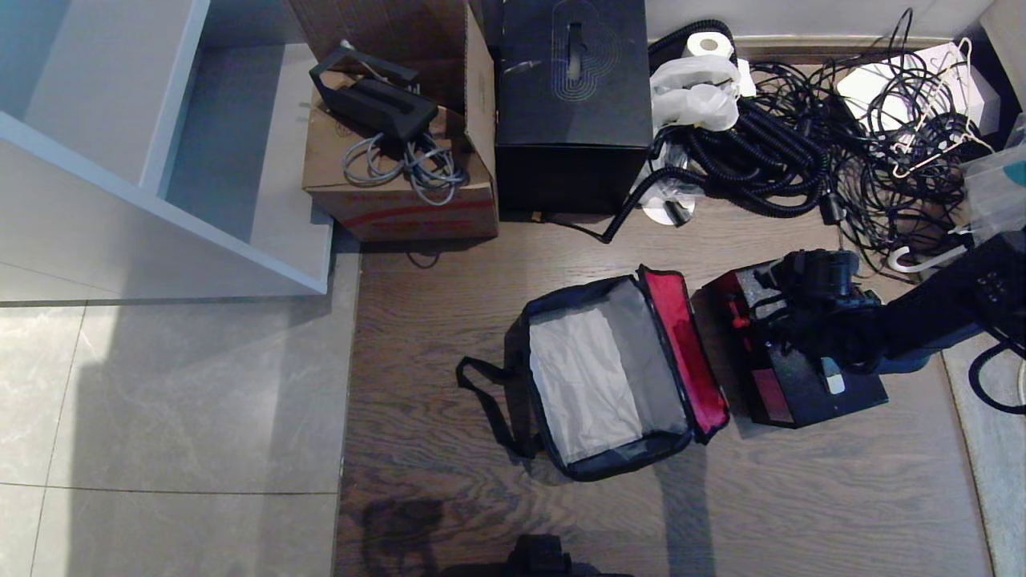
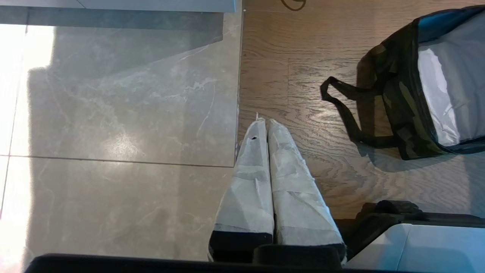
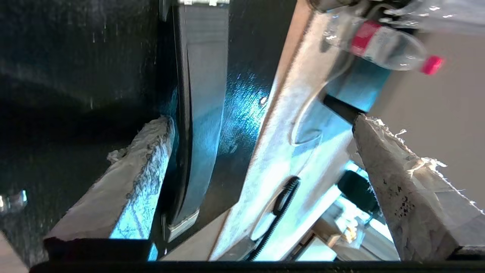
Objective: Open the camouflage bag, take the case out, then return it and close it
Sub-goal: Grip the handle again
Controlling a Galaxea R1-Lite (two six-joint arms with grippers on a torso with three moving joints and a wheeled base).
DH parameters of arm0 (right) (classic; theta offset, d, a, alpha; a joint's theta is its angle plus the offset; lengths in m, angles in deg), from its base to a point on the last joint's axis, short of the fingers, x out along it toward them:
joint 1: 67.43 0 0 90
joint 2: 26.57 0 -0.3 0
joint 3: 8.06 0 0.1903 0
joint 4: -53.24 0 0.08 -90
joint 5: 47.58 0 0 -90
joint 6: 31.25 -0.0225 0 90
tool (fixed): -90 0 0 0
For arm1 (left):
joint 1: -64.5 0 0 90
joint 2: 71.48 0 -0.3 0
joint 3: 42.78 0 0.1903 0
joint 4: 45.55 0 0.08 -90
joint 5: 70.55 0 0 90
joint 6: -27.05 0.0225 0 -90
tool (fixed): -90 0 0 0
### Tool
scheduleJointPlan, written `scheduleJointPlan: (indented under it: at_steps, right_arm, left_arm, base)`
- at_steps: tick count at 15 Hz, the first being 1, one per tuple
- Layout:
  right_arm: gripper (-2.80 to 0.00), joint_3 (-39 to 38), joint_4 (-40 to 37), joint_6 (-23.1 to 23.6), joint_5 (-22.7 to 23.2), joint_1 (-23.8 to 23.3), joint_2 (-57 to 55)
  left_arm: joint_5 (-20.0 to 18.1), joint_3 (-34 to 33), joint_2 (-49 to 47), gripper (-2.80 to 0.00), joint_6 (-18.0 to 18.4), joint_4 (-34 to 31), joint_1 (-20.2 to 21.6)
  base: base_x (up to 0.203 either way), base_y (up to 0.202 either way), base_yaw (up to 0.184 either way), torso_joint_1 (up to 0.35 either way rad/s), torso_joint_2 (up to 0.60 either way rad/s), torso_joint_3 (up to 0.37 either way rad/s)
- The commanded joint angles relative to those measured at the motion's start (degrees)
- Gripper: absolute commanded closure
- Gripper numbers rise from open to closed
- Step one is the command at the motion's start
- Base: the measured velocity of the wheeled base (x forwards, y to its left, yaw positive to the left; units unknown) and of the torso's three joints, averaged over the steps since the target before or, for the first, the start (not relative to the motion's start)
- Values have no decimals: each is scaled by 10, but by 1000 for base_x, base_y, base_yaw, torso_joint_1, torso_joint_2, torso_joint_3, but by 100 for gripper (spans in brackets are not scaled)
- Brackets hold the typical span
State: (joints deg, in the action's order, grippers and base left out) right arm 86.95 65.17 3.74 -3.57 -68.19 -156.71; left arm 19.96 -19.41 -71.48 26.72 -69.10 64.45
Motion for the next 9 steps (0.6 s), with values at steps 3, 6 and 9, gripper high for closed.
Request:
scheduleJointPlan:
  at_steps: [3,6,9]
  right_arm:
    - [-280,56,24,31,-15,-45,-51]
    - [-280,86,26,31,-29,-74,-76]
    - [-280,90,37,31,-32,-103,-82]
  left_arm:
    - [0,0,0,0,0,0,0]
    - [0,0,0,0,0,0,0]
    - [0,0,0,0,0,0,0]
  base:
    - [0,0,0,0,0,0]
    - [0,0,0,0,0,0]
    - [0,0,0,0,0,0]
